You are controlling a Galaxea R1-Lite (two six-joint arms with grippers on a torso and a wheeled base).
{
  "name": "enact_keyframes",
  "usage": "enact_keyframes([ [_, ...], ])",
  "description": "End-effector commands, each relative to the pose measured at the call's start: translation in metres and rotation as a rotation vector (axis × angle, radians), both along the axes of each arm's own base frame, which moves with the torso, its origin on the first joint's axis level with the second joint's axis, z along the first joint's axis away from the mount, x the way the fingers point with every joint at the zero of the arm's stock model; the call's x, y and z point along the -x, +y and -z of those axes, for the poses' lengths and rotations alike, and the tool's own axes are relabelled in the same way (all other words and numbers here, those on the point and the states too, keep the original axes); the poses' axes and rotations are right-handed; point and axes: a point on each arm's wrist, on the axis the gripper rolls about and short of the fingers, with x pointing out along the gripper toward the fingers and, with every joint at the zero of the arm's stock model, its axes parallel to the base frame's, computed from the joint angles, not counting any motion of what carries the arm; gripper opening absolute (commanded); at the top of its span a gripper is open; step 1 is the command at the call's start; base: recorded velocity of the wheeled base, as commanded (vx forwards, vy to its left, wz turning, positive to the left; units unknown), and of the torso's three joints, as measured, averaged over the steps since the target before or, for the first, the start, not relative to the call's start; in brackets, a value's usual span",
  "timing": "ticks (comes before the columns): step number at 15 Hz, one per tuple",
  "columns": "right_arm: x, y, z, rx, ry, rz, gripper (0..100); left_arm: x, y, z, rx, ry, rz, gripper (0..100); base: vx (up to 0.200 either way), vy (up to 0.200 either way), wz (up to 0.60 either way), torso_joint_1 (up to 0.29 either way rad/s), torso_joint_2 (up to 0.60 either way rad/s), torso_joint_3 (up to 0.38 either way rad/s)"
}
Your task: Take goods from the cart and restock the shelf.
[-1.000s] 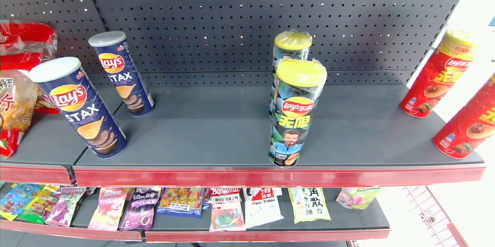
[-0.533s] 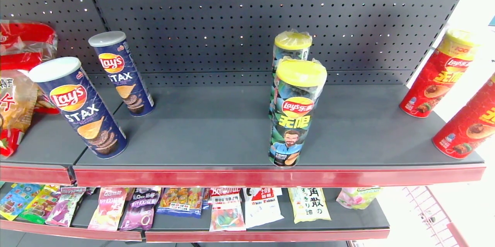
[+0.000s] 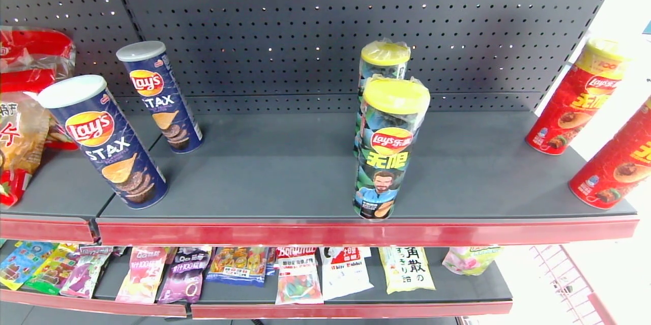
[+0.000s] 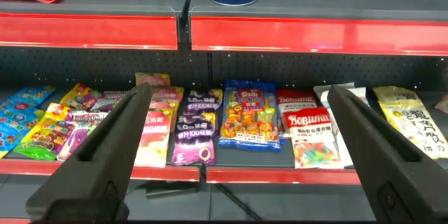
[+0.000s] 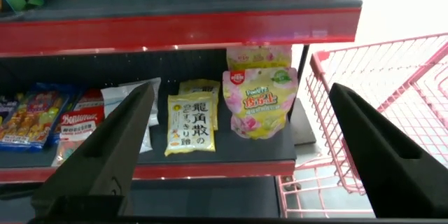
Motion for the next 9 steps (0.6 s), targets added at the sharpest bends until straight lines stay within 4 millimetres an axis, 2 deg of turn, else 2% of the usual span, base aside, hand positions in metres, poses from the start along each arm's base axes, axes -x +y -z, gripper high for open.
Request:
enact_keyframes([
  [1, -0.004, -0.001, -0.067, -0.046, -0.04, -0.064, 100, 0.0, 0.0, 0.0, 0.001, 0.0, 0.0, 100, 0.0, 0.0, 0.0, 0.0, 0.0, 0.0],
  [2, -0.012, 0.0, -0.086, -0.076, -0.01, -0.089, 100, 0.0, 0.0, 0.0, 0.001, 0.001, 0.0, 100, 0.0, 0.0, 0.0, 0.0, 0.0, 0.0],
  [3, -0.019, 0.0, -0.089, -0.07, 0.032, -0.118, 100, 0.0, 0.0, 0.0, 0.001, 0.001, 0.0, 100, 0.0, 0.0, 0.0, 0.0, 0.0, 0.0],
  [5, -0.045, 0.006, -0.087, -0.059, 0.2, -0.258, 100, 0.0, 0.0, 0.0, 0.001, 0.003, 0.0, 100, 0.0, 0.0, 0.0, 0.0, 0.0, 0.0],
  [9, -0.079, 0.021, -0.081, -0.027, 0.403, -0.37, 100, 0.0, 0.0, 0.0, 0.001, 0.003, 0.001, 100, 0.0, 0.0, 0.0, 0.0, 0.0, 0.0],
])
